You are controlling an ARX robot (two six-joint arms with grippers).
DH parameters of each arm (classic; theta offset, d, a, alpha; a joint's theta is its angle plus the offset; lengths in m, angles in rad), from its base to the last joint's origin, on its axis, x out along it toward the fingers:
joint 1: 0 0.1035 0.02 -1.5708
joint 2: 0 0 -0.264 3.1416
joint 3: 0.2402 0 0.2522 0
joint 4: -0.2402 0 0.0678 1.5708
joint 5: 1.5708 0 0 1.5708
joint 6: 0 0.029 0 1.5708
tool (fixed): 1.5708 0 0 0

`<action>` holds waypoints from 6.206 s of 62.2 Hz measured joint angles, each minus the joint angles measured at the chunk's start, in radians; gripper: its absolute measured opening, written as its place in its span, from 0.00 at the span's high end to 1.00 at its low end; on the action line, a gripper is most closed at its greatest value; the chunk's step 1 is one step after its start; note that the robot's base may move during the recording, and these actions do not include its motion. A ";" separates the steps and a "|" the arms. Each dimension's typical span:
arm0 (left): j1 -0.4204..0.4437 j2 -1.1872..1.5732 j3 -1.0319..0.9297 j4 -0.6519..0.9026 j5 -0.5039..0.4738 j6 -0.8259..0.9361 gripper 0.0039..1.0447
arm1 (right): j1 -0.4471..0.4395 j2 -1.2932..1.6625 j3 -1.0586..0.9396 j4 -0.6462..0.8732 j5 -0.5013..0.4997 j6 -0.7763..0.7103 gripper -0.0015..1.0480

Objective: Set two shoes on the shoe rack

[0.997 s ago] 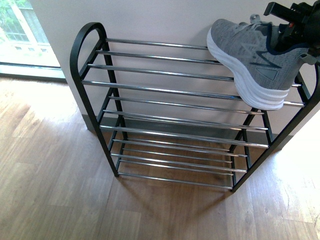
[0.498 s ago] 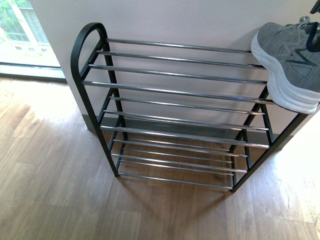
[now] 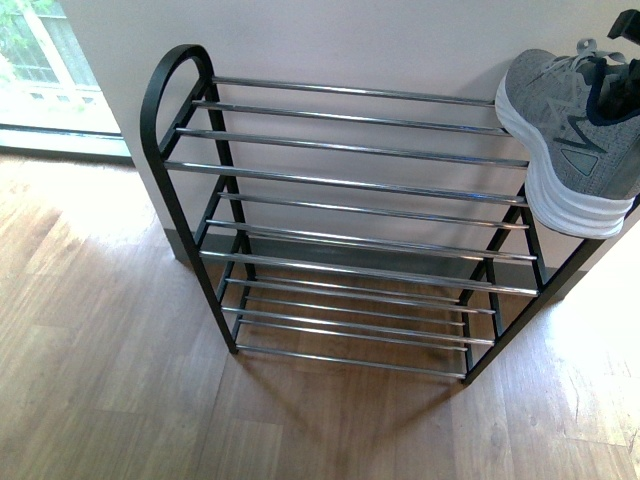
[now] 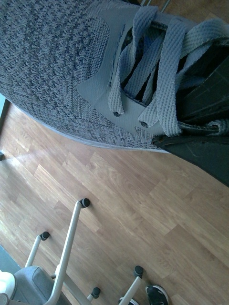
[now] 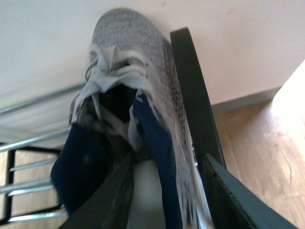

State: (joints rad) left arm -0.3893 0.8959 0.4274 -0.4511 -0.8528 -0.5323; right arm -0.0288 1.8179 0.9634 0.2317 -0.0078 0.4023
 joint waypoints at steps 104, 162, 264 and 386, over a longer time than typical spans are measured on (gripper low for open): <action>0.000 0.000 0.000 0.000 0.000 0.000 0.99 | 0.025 -0.999 -0.914 0.540 0.007 -0.399 0.99; 0.000 0.000 0.000 0.000 0.000 0.000 0.99 | 0.025 -1.511 -0.945 0.076 0.008 -0.399 0.99; 0.040 0.544 0.380 0.447 0.345 0.073 0.99 | 0.028 -1.813 -0.944 -0.231 0.010 -0.399 0.09; -0.130 1.463 1.532 0.021 0.790 -0.047 0.63 | 0.028 -1.813 -0.944 -0.231 0.008 -0.399 0.09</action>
State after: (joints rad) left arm -0.5190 2.3589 1.9591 -0.4301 -0.0624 -0.5793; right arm -0.0010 0.0048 0.0193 0.0010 0.0006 0.0029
